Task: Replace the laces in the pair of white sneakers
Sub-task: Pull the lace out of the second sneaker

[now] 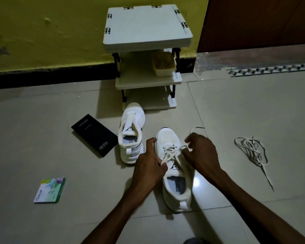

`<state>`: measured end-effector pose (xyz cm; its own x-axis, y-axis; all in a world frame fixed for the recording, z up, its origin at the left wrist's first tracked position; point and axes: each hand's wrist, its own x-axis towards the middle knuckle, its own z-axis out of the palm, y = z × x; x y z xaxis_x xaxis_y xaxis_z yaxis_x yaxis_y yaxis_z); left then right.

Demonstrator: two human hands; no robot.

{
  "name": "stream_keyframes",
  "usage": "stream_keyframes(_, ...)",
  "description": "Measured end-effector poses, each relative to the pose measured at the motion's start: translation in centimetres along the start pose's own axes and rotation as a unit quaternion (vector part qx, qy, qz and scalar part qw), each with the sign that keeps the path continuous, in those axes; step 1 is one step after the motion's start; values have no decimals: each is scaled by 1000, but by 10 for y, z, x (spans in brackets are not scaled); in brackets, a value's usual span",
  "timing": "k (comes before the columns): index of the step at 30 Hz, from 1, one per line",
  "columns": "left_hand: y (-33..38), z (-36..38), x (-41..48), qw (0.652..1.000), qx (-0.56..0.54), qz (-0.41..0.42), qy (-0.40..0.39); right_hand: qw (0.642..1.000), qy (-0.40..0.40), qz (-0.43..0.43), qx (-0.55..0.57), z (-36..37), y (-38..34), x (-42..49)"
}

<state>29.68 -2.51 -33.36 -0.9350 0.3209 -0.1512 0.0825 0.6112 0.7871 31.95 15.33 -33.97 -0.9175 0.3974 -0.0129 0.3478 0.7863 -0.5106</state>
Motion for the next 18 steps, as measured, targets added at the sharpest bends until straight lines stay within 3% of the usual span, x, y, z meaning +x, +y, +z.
stream_keyframes(2,-2,0,1,1000,3,-4,1,997,-8,-80,10,-2,-9,0)
stream_keyframes(4,-4,0,2,1000,2,-13,-2,983,-58,-156,-80,-2,-21,-1)
stream_keyframes(6,-3,0,3,1000,-8,-14,-4,953,-42,-229,-195,4,-31,-7)
stream_keyframes(12,4,-4,2,1000,-6,-6,-5,921,-26,-288,-263,13,-37,-9)
stream_keyframes(14,4,-3,1,1000,5,-9,-10,938,-8,-260,-231,2,-33,-1)
stream_keyframes(16,2,-3,1,1000,15,-12,-12,980,71,-154,-107,-17,-17,13)
stream_keyframes(18,1,-2,1,1000,13,-10,-9,991,127,-18,27,-38,0,23)
